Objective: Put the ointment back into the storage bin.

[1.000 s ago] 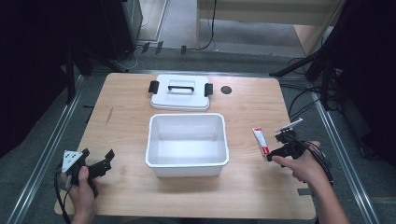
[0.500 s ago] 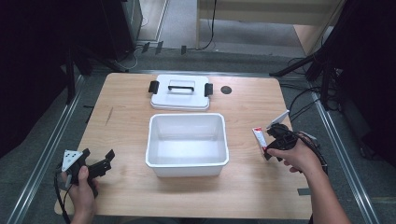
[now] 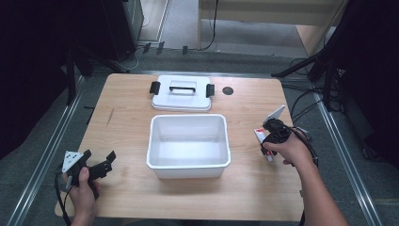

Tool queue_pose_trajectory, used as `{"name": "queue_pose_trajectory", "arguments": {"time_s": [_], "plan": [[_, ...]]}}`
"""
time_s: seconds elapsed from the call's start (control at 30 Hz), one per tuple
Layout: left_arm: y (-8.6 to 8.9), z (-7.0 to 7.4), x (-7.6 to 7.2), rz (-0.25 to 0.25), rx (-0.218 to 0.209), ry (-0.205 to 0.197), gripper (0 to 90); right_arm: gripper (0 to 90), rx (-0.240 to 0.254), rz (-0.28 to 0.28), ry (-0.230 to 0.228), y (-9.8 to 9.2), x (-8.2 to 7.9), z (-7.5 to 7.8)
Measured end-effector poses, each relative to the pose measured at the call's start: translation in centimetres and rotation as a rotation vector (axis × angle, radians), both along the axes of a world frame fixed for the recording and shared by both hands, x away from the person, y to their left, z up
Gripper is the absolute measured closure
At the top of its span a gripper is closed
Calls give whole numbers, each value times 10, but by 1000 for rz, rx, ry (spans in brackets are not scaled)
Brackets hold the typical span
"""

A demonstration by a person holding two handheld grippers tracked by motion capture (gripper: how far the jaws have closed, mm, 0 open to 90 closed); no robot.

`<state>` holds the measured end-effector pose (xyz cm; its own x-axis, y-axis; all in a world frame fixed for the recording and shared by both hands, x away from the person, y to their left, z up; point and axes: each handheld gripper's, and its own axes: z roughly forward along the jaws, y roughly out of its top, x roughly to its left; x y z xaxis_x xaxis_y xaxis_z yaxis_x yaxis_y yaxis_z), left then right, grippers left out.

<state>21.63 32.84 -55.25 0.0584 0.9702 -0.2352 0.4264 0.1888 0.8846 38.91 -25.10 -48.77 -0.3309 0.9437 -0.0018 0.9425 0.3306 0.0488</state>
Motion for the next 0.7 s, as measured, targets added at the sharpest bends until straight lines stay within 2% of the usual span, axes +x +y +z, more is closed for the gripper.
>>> {"name": "queue_pose_trajectory", "arguments": {"time_s": [0.13, 0.23, 0.53, 0.7], "plan": [[0, 0, 0, -1, -1, 3, 8, 538, -13, -14, 13, 4, 5, -3], [0, 0, 0, -3, -2, 4, 8, 565, -12, -56, 22, 6, 10, -6], [0, 0, 1, -13, -10, 7, 8, 647, -41, -68, 37, 7, 16, -14], [0, 0, 1, -13, -13, 8, 8, 694, -37, -85, 40, 8, 18, -14]]}}
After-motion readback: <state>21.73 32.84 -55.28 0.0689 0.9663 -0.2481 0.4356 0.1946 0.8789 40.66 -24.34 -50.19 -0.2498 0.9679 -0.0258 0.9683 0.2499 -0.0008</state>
